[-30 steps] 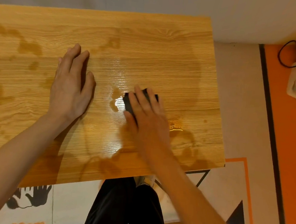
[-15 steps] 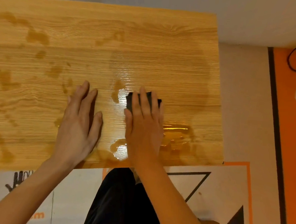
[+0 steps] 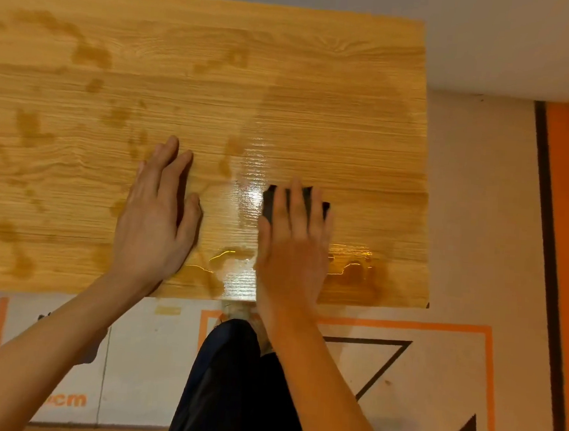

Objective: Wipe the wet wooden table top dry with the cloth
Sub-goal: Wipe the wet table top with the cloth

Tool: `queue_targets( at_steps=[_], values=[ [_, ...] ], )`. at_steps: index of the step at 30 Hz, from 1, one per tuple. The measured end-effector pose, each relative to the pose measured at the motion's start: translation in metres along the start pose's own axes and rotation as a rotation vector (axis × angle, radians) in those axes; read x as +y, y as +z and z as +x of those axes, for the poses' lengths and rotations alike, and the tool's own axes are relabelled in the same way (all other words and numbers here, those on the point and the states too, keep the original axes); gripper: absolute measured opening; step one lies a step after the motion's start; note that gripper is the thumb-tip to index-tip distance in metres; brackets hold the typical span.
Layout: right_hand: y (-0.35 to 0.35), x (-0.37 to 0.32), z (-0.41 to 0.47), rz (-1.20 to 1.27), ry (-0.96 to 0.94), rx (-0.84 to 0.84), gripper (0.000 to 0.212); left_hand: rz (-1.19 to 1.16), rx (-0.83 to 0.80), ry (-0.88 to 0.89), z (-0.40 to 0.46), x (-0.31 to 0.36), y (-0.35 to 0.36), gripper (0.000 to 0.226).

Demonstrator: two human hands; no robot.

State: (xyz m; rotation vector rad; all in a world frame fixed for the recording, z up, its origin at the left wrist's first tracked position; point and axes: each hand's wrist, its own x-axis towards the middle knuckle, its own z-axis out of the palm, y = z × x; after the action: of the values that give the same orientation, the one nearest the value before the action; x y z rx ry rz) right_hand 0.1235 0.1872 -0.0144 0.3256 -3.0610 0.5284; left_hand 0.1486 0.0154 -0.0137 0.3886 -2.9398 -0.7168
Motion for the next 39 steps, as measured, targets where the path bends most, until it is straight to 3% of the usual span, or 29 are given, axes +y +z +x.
queue_targets(
  at_steps=[2,5,7,10,13,15,17,20,24,26,29,32,34,39],
  values=[
    [0.009,-0.022,-0.005,0.082,-0.163,-0.052,0.045,0.015,0.007,-0.002,0.000,0.000,0.000,0.054],
    [-0.005,0.013,-0.005,0.079,-0.322,-0.098,0.044,0.008,0.022,-0.018,-0.001,0.002,-0.001,0.054],
    [-0.024,0.064,-0.004,0.027,-0.224,-0.038,0.044,-0.001,0.028,-0.024,-0.001,0.003,-0.001,0.053],
    [-0.053,0.126,-0.008,0.110,0.076,-0.003,0.047,-0.002,0.029,-0.019,-0.002,0.003,-0.001,0.053],
    [-0.049,0.118,-0.013,0.115,0.248,0.065,0.048,-0.003,0.029,-0.012,-0.001,0.002,-0.002,0.053],
    [-0.035,0.082,-0.019,0.017,0.184,0.120,0.048,-0.006,0.031,-0.012,-0.001,0.003,-0.002,0.053],
    [-0.014,0.034,-0.028,-0.053,0.046,0.044,0.051,-0.008,0.036,-0.016,-0.001,0.003,-0.002,0.053],
    [0.013,-0.028,-0.040,0.045,-0.093,-0.045,0.048,-0.004,0.047,0.011,-0.002,0.001,-0.001,0.053],
    [0.003,-0.008,-0.038,0.046,-0.297,-0.072,0.045,-0.012,0.058,0.064,-0.001,-0.005,0.001,0.052],
    [-0.016,0.042,-0.036,0.001,-0.165,-0.001,0.046,-0.032,0.058,0.056,0.000,-0.007,0.003,0.052],
    [-0.048,0.110,-0.036,0.102,0.211,0.091,0.047,-0.036,0.075,0.076,0.000,-0.008,0.004,0.052],
    [-0.040,0.102,-0.036,0.127,0.416,0.191,0.046,-0.054,0.076,0.073,-0.001,-0.007,0.002,0.052],
    [-0.020,0.058,-0.041,0.104,0.371,0.228,0.045,-0.065,0.063,0.065,-0.001,-0.006,0.001,0.054],
    [0.017,-0.038,-0.076,0.086,-0.006,0.141,0.043,-0.040,0.044,0.058,-0.001,-0.005,0.000,0.056]
  ],
)
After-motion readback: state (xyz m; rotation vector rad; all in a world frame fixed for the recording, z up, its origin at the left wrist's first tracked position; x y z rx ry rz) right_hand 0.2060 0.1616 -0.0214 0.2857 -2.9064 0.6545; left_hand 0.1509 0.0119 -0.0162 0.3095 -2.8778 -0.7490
